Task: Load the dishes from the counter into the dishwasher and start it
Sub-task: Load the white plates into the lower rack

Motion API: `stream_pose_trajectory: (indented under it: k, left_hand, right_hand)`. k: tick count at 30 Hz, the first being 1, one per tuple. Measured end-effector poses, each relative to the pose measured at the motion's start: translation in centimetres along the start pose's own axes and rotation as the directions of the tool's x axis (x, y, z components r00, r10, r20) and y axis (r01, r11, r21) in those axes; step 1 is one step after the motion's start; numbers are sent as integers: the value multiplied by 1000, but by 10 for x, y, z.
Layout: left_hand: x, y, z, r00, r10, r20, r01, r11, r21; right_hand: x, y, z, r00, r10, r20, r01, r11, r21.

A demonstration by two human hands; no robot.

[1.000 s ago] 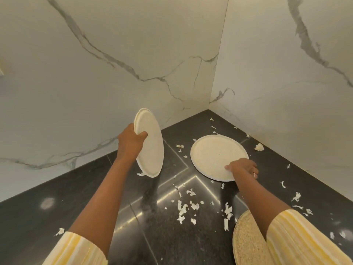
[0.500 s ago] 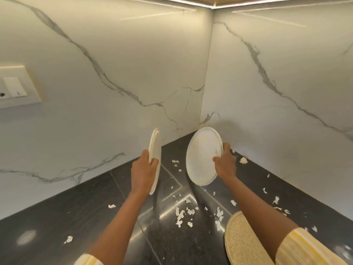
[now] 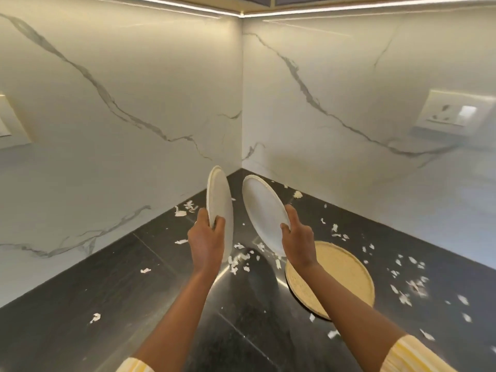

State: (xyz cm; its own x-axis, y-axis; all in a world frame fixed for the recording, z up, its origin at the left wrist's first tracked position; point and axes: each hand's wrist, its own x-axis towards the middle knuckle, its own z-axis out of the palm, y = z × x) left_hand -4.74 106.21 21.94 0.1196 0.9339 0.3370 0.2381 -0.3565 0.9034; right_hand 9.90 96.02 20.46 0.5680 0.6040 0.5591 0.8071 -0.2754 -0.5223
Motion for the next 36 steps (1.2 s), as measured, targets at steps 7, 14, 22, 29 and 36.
stream_pose_trajectory:
  k: [7, 14, 22, 29, 36]
  left_hand:
    - [-72, 20, 3, 995, 62, 84, -61, 998, -10]
    - [-166, 54, -11, 978, 183, 95, -179, 982, -52]
    - [-326, 59, -46, 976, 186, 110, -181, 982, -56]
    - [-430, 43, -91, 959, 171, 224, -190, 979, 67]
    - [-518, 18, -135, 917, 134, 375, -214, 960, 178]
  right_hand:
    - [-81, 22, -61, 991, 16, -130, -24, 998, -60]
    - [-147, 28, -132, 967, 133, -216, -134, 991, 9]
    - [-283, 24, -215, 966, 70, -249, -63, 997, 34]
    - [-398, 18, -256, 965, 185, -185, -176, 982, 62]
    - [-513, 3, -276, 930, 341, -133, -340, 940, 33]
